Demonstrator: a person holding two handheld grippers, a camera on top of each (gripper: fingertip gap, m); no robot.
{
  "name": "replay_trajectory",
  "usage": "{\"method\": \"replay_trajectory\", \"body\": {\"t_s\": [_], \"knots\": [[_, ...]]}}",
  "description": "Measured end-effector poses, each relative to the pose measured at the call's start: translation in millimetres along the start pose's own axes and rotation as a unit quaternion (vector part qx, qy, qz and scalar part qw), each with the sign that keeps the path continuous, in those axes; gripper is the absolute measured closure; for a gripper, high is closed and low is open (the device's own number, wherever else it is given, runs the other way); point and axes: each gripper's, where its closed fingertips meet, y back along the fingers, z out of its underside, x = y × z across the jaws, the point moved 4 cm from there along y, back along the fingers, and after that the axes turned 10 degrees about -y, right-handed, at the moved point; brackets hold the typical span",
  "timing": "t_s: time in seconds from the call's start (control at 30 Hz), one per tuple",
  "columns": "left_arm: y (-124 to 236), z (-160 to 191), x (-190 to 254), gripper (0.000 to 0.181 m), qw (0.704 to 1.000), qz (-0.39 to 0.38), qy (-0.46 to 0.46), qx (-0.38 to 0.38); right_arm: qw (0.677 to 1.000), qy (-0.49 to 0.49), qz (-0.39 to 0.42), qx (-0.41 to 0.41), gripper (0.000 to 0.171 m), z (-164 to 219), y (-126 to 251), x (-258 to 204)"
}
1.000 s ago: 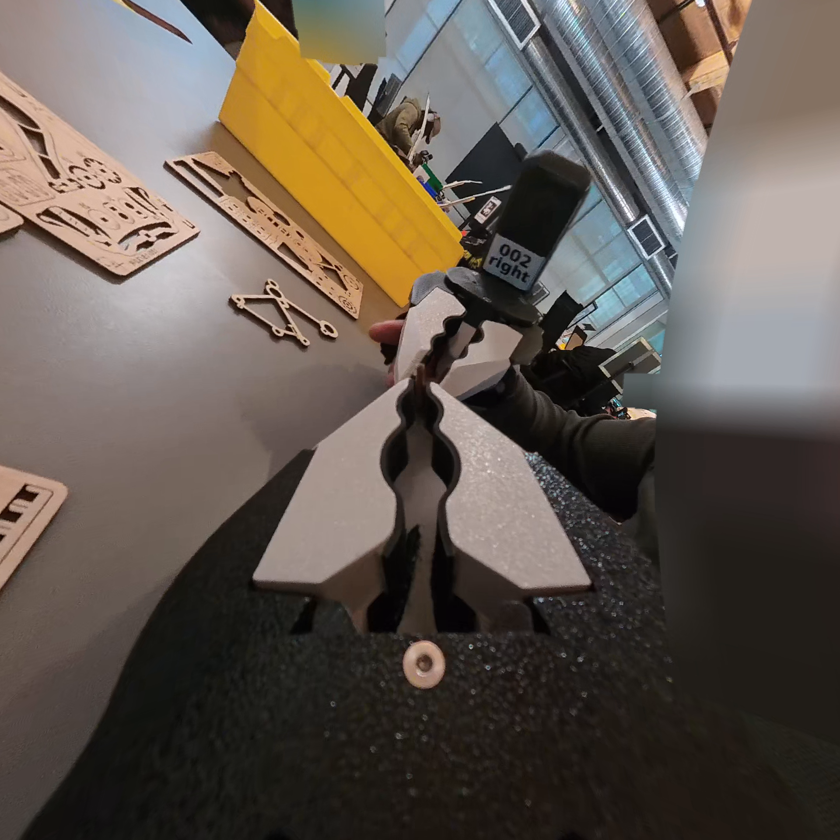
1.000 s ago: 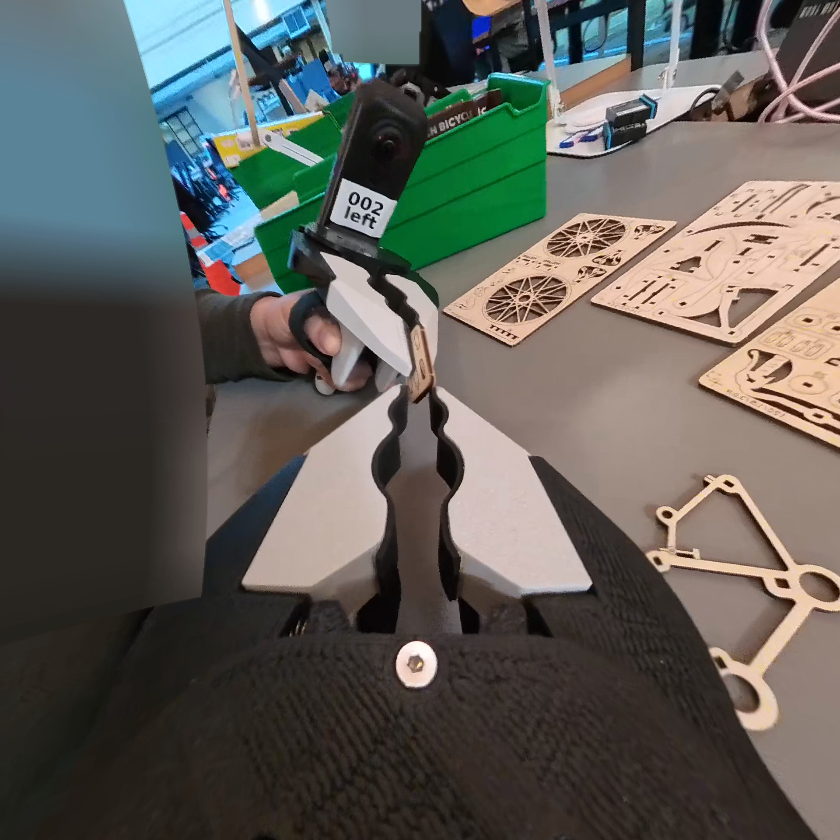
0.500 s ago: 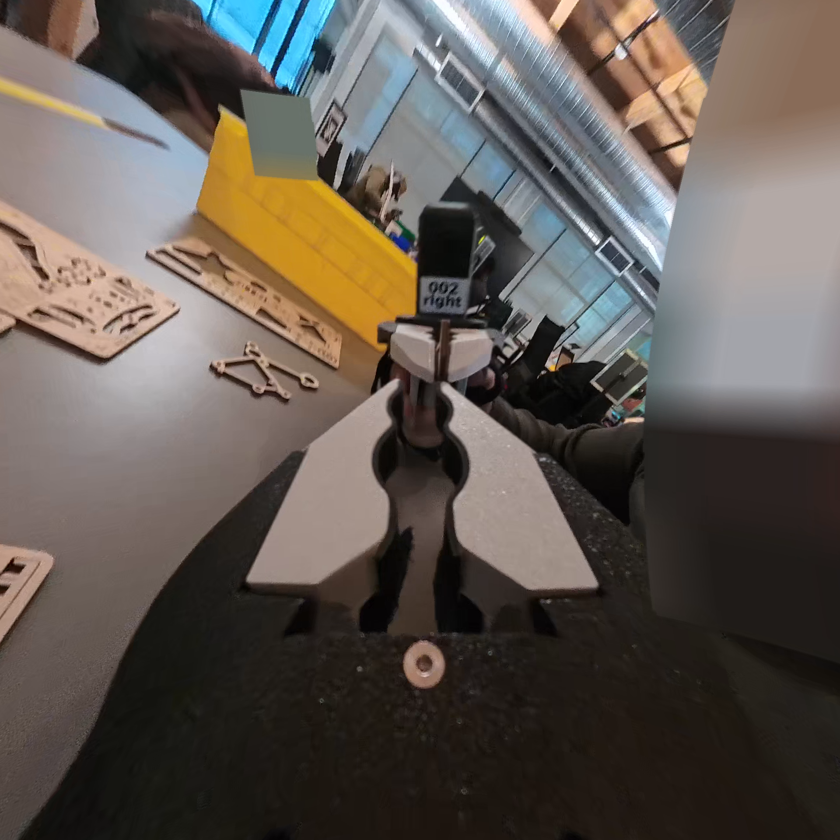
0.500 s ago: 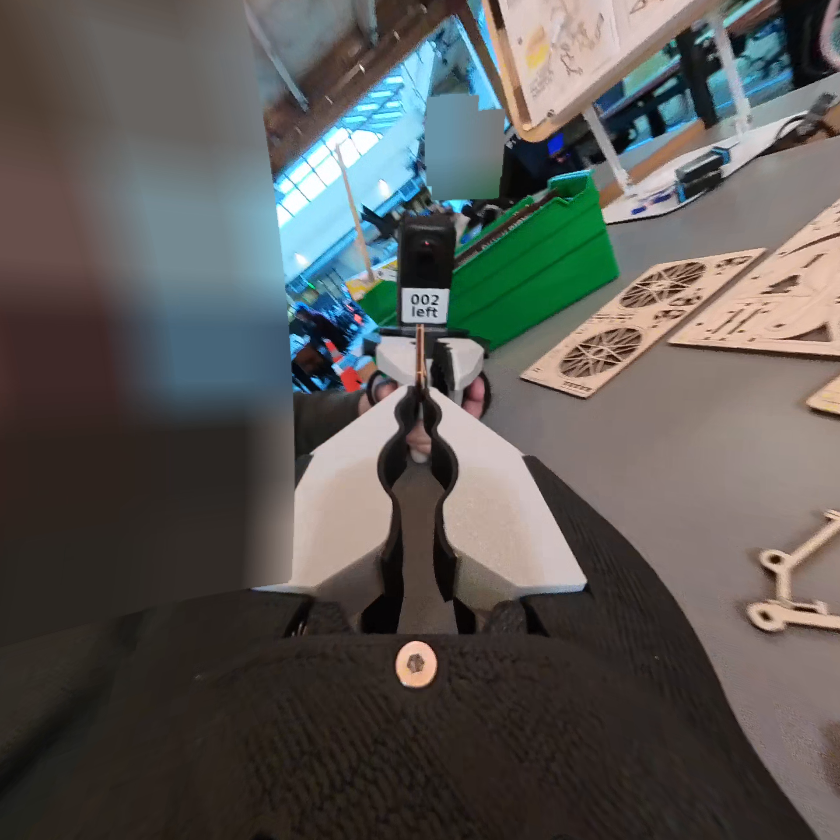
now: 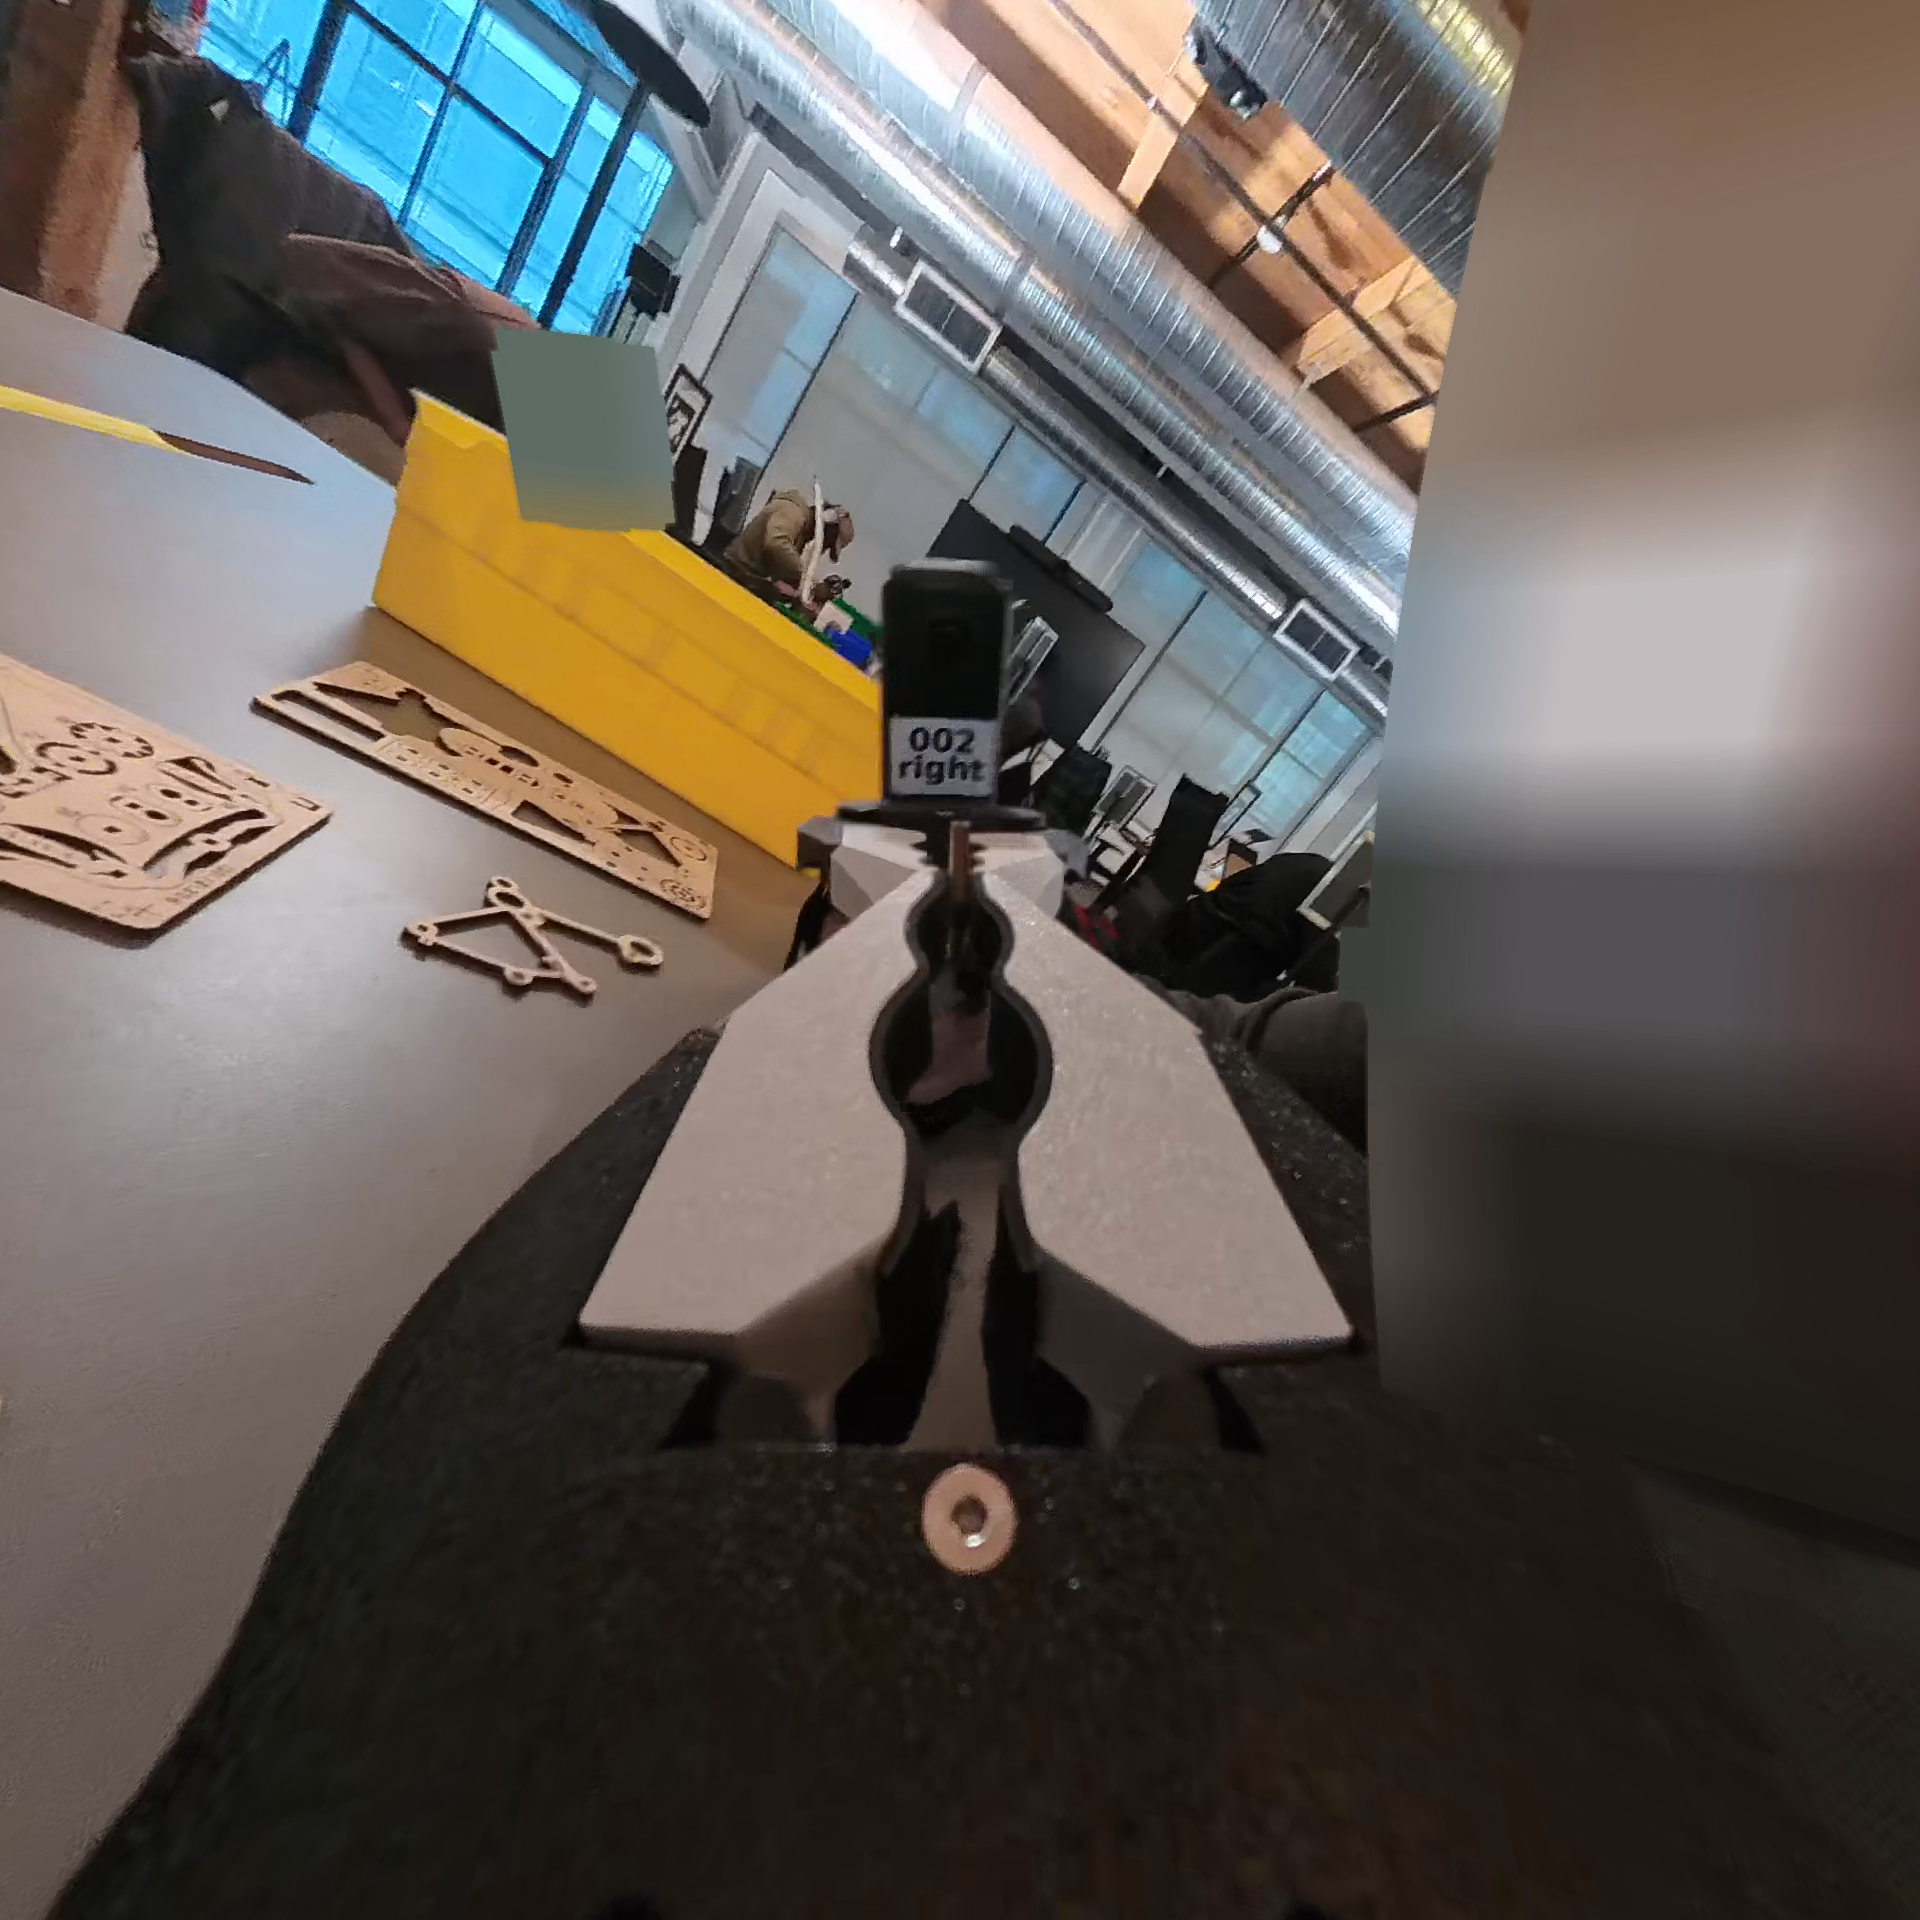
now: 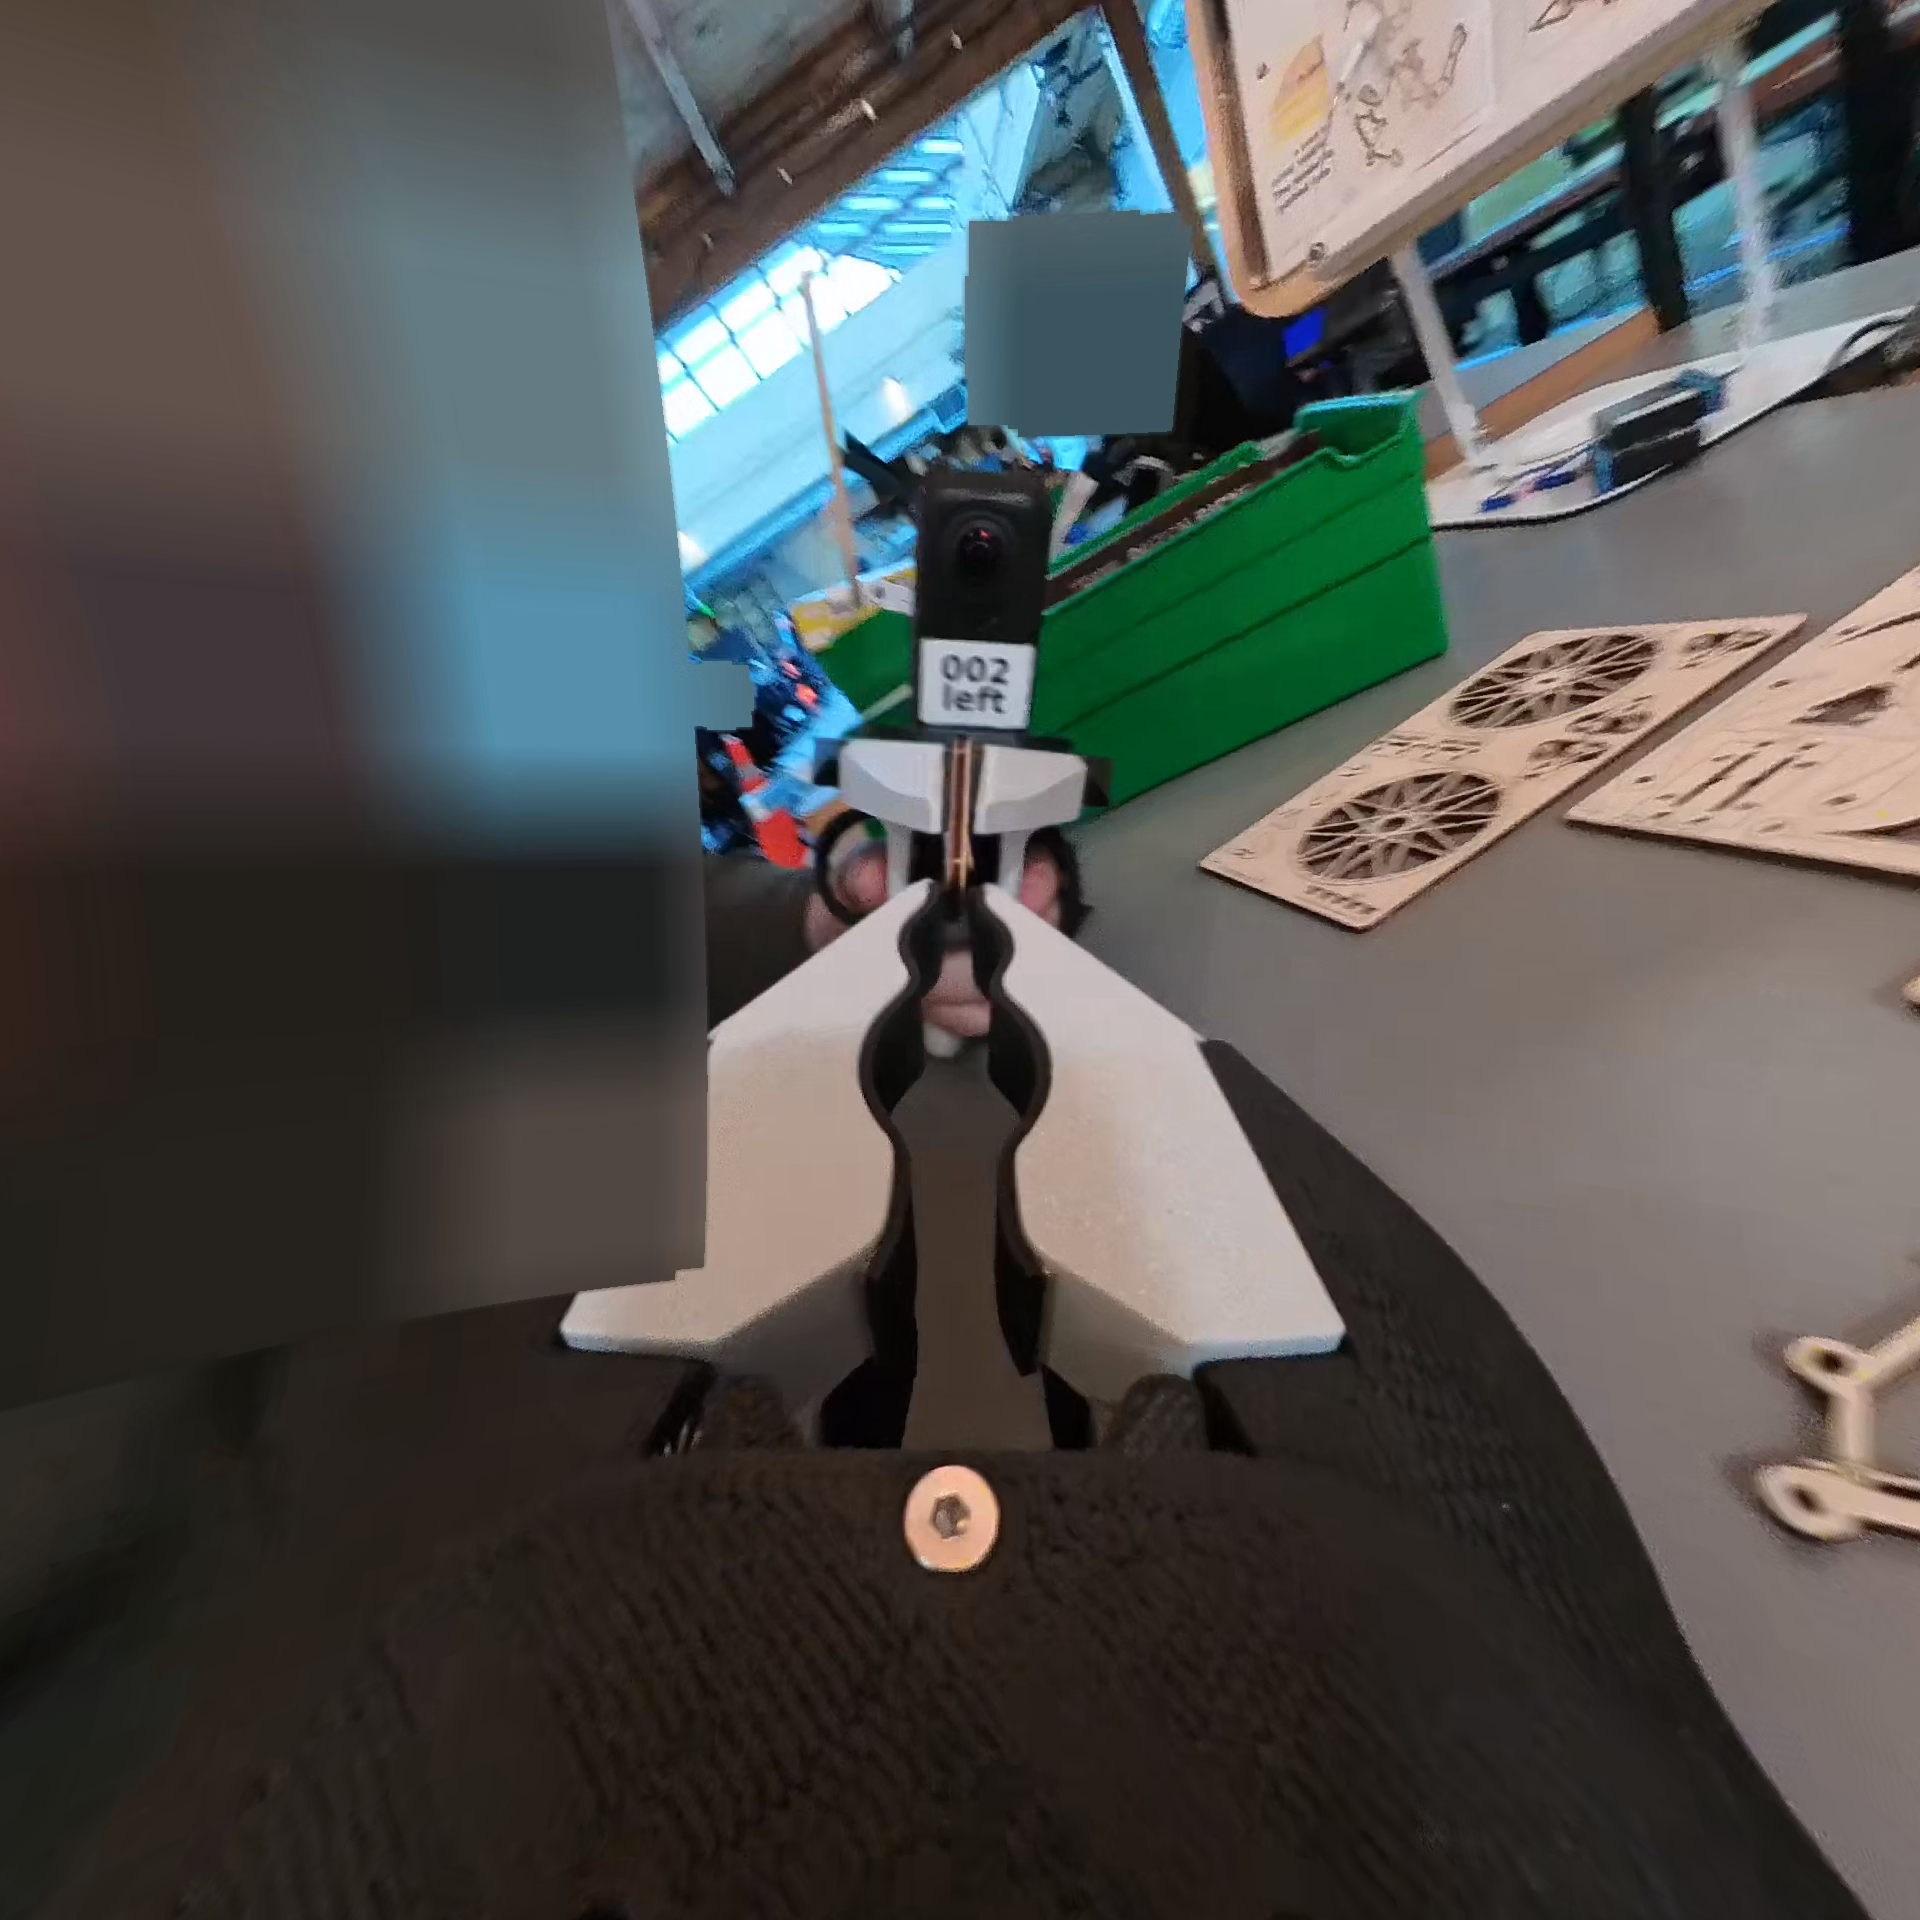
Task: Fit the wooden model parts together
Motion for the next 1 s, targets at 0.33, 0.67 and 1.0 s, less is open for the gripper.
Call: {"method": "replay_trajectory", "body": {"t_s": [0.33,0.67,1.0], "knots": [[-0.8,20.5,-6.5,0.181,0.992,-0.025,-0.036,-0.122,0.978,0.167,0.093,-0.082,0.166,10.2,6.2,6.3],[-0.6,20.9,-10.4,0.179,0.993,-0.028,-0.001,-0.114,0.994,0.078,0.059,-0.049,0.170,3.4,10.8,9.2],[-5.2,17.2,-3.4,0.181,0.996,-0.006,0.001,-0.090,0.999,0.019,0.017,0.026,0.171,-5.5,4.8,3.8]]}}
